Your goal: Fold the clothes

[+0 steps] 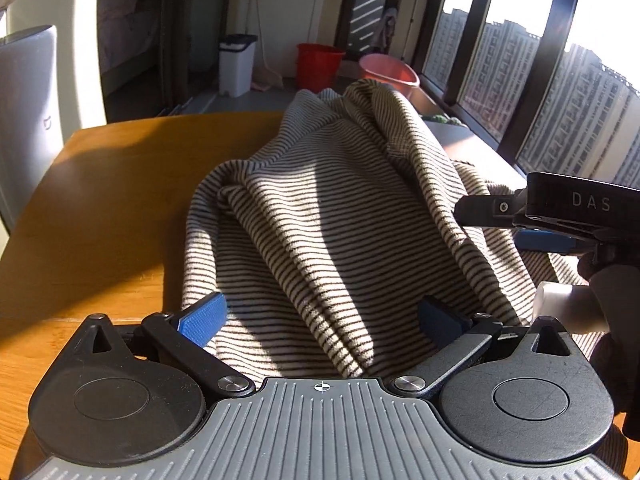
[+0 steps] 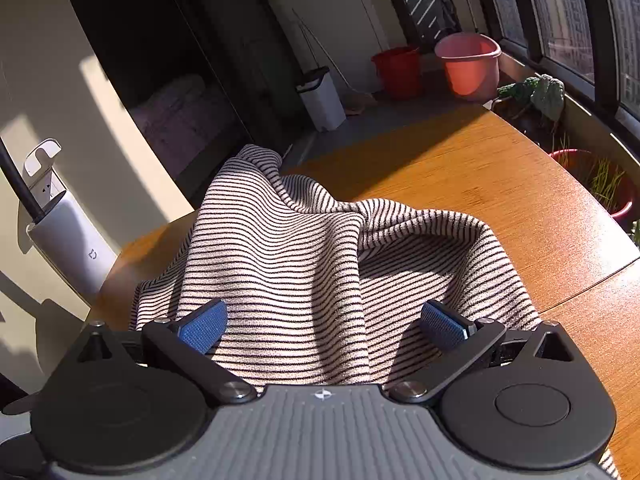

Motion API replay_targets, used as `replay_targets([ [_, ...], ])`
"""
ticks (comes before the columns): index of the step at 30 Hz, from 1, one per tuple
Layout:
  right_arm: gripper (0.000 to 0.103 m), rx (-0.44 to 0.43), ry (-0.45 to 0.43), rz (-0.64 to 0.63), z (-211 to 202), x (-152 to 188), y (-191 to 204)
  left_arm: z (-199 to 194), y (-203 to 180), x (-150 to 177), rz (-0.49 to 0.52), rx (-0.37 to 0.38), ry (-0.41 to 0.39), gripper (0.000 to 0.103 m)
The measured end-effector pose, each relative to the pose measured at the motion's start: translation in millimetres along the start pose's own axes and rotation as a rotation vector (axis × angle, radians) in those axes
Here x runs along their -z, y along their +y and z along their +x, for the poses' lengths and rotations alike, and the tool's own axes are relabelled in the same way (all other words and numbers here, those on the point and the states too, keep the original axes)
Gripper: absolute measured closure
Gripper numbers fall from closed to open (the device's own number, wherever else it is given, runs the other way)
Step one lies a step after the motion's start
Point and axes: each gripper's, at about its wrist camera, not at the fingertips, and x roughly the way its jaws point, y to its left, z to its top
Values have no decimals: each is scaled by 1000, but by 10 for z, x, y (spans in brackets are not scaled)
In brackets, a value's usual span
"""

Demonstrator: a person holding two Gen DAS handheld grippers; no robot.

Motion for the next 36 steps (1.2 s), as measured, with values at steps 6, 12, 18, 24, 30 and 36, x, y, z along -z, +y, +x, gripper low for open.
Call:
replay_targets([
  [6,0,-82,-44,64,-118,97,-166,14,-35,112,67,-4,-46,0],
  [12,0,-149,-25,45,-317,289,-155,-136,91,239,53,33,-45,0],
  [18,0,-162,37,-125,-535,576,204,-557,213,605,63,40,-36,0],
  [24,0,-154,56,-193,-547,607,320,-734,375,653,1,75,-21,0],
  [30,0,-148,42,-193,-649,706,294,-837,734,647,-272,305,47,0],
  [36,0,-156,59,-240,-883,868,292,-923,681,680,-174,315,33,3],
])
